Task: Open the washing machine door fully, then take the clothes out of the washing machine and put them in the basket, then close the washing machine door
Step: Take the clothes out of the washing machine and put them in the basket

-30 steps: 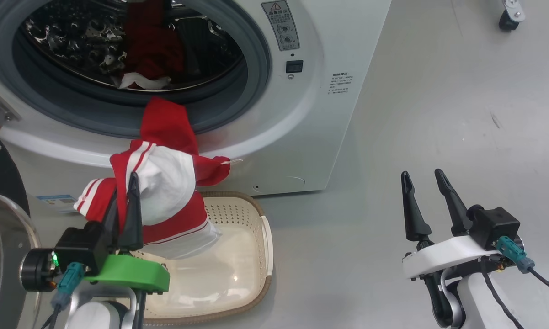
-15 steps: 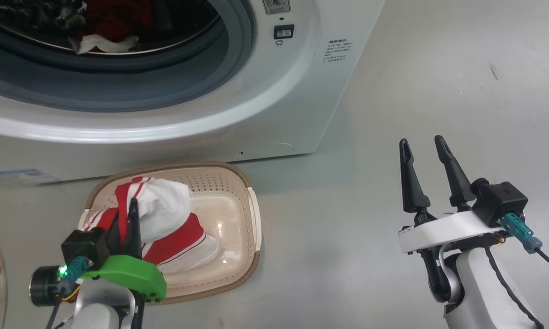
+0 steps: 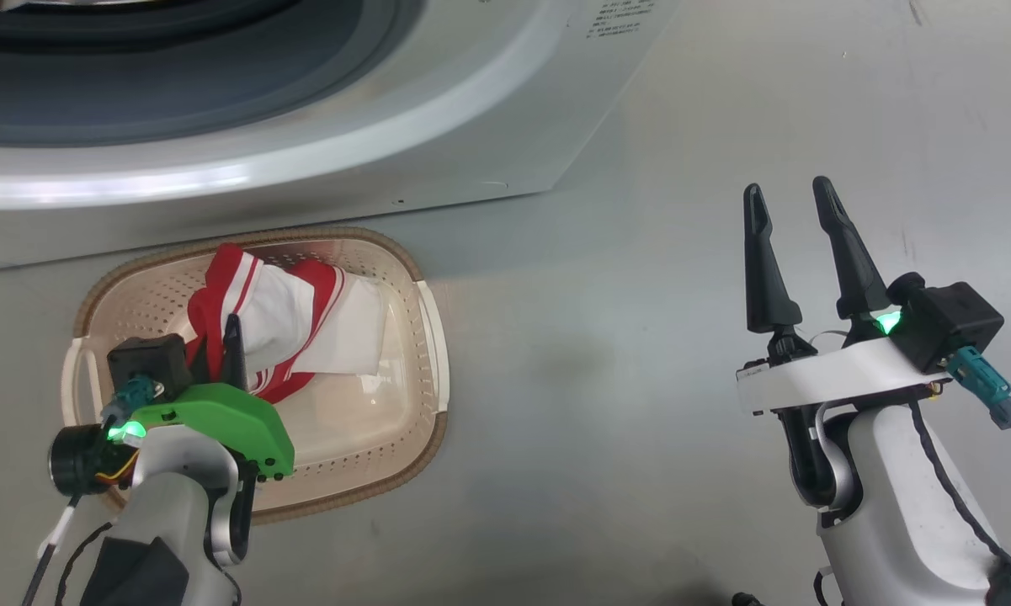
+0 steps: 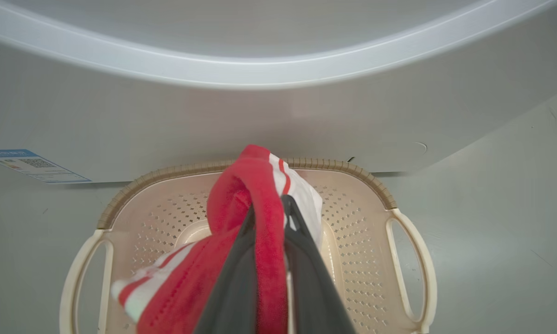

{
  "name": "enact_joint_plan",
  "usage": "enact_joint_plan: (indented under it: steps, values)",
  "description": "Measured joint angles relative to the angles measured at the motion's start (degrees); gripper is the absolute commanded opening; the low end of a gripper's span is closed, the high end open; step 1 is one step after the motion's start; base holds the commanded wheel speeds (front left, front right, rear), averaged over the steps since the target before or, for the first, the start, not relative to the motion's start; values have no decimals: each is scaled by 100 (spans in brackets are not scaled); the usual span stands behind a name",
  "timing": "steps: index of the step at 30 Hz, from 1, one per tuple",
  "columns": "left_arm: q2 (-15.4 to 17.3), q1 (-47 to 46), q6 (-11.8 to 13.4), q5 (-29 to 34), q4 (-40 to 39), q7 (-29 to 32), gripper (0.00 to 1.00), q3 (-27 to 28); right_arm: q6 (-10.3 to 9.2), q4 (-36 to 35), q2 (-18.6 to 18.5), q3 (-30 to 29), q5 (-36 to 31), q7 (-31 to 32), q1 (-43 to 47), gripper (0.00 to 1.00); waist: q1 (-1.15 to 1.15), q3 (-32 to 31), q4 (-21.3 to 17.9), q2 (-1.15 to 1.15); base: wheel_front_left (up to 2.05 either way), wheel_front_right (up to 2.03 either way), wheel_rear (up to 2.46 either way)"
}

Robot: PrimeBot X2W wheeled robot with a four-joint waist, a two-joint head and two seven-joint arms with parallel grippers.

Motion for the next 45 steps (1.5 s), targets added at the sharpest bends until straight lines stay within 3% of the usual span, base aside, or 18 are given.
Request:
enact_joint_plan:
  steps: [13, 24, 25, 27, 28, 45]
  values:
    - [-60, -1027, -308, -85, 1296, 460, 0, -181, 23, -159, -4, 158, -143, 0, -343, 100, 0, 853, -143, 0, 0, 0, 0]
    - [-90, -1509, -438, -257, 2047, 399, 0, -123, 58, -160, -12, 322, -156, 0, -409, 100, 0, 1022, -41, 0, 0, 0, 0]
    - [-93, -1545, -447, -272, 2113, 346, 6, -124, 58, -151, -12, 321, -156, 0, -414, 100, 0, 1018, -35, 0, 0, 0, 0]
    - [-99, -1588, -488, -281, 2245, 272, 62, -125, 59, -110, -12, 318, -157, 0, -427, 100, 0, 988, -25, 0, 0, 0, 0]
    - [-104, -1592, -488, -283, 2309, 214, 100, -121, 59, -91, -13, 314, -162, 0, -427, 100, 0, 966, -21, 0, 0, 0, 0]
    - [-148, -1578, -661, -315, 2564, -1266, 100, -81, 82, 372, -16, 75, -263, 0, -330, 100, 0, 153, 104, 0, 0, 0, 0]
